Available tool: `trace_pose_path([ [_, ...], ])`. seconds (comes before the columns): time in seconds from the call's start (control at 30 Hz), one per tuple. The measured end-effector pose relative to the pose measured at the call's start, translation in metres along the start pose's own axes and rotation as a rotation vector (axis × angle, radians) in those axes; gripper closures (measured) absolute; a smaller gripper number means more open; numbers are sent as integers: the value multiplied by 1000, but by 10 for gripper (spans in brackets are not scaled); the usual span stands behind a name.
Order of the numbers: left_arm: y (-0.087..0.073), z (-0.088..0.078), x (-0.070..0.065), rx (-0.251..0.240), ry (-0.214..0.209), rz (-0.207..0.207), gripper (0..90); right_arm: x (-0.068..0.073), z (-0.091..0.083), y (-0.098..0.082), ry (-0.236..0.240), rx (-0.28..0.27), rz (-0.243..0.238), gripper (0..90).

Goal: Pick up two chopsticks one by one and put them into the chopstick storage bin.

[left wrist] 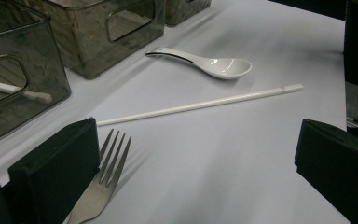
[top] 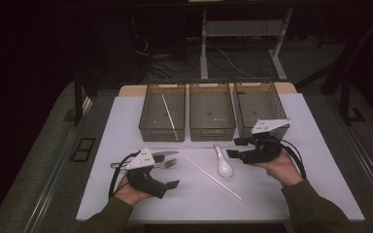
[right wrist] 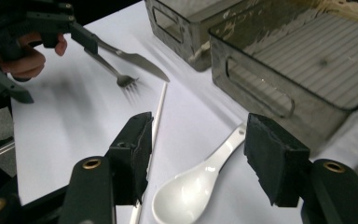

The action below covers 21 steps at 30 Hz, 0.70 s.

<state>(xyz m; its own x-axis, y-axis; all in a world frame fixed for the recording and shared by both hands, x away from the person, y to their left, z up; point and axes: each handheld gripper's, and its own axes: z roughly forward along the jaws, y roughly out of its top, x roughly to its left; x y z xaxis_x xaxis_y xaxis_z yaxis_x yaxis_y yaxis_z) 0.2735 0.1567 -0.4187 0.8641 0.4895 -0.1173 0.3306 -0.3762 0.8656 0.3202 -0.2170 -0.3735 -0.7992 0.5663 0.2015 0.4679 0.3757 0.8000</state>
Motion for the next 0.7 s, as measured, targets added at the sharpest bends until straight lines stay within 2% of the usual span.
trace_pose_path([
  [0.47, -1, -2, 0, -1, 7, -4, 0, 6, -14, -31, -2, 23, 5, 446],
  [0.57, -1, -3, 1, -1, 9, 9, 0, 8, -13, -36, -1, 32, 3, 459],
  [0.7, -1, -3, 1, 0, 10, 1, 0, 13, -11, -43, -6, 51, -8, 492],
])
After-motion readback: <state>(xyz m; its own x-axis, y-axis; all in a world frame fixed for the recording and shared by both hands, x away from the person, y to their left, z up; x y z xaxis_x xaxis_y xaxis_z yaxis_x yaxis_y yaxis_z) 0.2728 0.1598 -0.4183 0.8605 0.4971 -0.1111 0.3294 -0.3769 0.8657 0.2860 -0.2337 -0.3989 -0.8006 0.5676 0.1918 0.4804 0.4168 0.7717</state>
